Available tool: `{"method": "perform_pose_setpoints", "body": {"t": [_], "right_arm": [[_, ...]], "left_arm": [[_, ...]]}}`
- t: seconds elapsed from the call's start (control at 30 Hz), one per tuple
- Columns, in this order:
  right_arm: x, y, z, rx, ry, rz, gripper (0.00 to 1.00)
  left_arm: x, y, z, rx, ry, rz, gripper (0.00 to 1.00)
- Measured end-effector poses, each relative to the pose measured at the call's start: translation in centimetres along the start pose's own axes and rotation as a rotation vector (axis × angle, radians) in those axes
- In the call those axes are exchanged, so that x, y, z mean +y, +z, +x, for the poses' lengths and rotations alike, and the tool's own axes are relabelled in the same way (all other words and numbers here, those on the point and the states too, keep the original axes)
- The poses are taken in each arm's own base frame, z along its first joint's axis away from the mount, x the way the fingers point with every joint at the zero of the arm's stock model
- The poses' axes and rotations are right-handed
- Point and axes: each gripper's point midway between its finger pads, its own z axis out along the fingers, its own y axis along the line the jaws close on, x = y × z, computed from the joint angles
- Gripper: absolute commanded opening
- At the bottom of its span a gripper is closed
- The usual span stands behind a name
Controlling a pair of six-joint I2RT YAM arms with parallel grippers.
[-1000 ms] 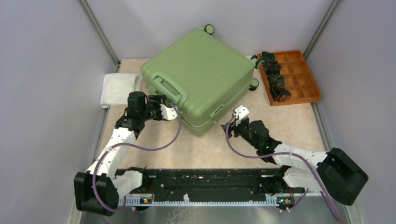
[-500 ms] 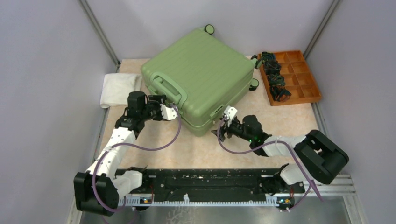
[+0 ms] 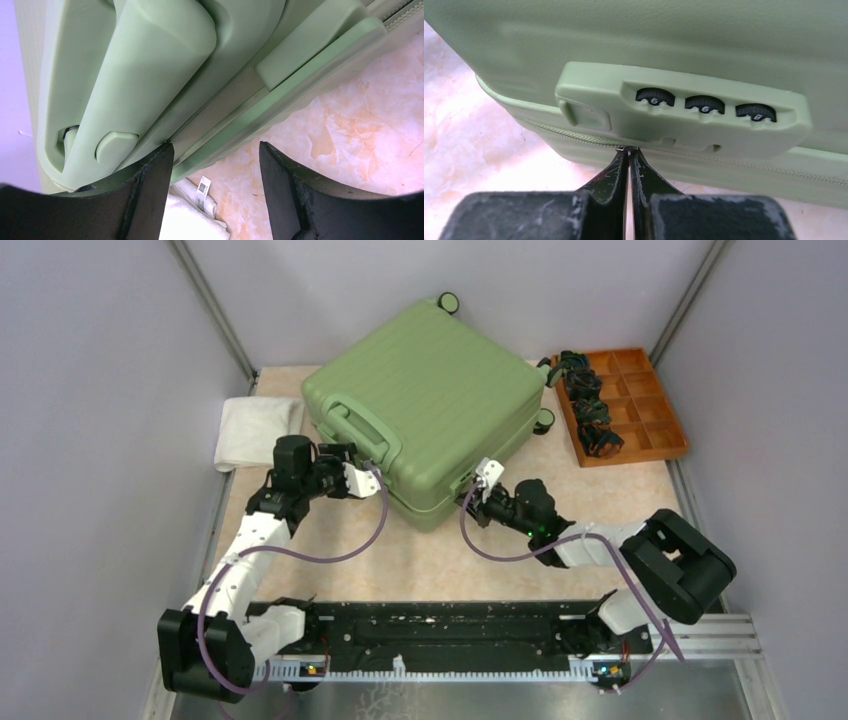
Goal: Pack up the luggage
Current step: Zip the luggage at the center of the board.
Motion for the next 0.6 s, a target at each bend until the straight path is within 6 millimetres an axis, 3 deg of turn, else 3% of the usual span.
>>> {"method": "perform_pose_setpoints", "body": {"t": [0.17, 0.6], "right_arm": [[0.9, 0.0, -0.1, -0.001, -0.014, -0.002, 0.0], [5.8, -1.0, -0.9, -0.029, -0.183, 0.144, 0.0]], "left_arm": [[-0.1, 0.0, -0.2, -0.001, 0.001, 0.009, 0.71], [-0.5, 0.1, -0.9, 0.011, 0.012, 0.037, 0.69]]}}
